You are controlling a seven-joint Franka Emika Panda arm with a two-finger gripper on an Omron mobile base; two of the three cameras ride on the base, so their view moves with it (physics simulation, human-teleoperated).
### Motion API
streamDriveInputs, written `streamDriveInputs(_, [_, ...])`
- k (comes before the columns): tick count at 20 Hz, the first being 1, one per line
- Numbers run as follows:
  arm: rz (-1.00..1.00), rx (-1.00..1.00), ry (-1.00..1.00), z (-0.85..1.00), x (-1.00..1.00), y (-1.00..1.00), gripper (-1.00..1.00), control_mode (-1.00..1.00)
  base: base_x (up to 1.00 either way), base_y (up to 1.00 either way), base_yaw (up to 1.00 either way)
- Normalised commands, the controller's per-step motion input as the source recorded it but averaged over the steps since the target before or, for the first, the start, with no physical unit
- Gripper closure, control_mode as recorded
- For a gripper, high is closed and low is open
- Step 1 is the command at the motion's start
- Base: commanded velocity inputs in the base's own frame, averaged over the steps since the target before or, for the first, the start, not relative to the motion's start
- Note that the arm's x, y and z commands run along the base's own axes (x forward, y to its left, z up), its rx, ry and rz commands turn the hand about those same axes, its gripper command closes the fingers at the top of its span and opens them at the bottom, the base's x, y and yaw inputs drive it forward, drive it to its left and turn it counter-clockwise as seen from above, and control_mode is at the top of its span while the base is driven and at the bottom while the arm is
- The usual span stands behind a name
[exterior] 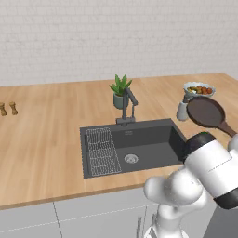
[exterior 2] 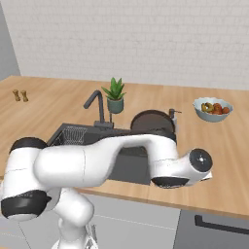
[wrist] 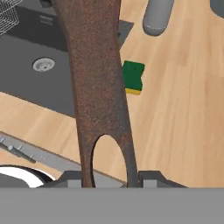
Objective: Pick the pan and sponge and place them into the sink. Then turn on the water.
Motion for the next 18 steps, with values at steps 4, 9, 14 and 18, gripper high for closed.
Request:
streamDriveInputs(4, [0.16,-0.12,0.19,0.25,0.31,0.42,1.00,-1.00,0.00,0.00,0.00])
streamDriveInputs(9, [0.17,-0.15,0.26,0.08,0.49,0.15,1.00,-1.00,0.00,0.00,0.00])
streamDriveInputs(14, [0.28,-0.09,0.15,-0.01,0.35,0.06,1.00,-1.00,0.00,0.00,0.00])
streamDriveInputs(18, [0.29,-0.13,0.09,-0.17,0.23,0.28,1.00,-1.00,0.00,0.00,0.00])
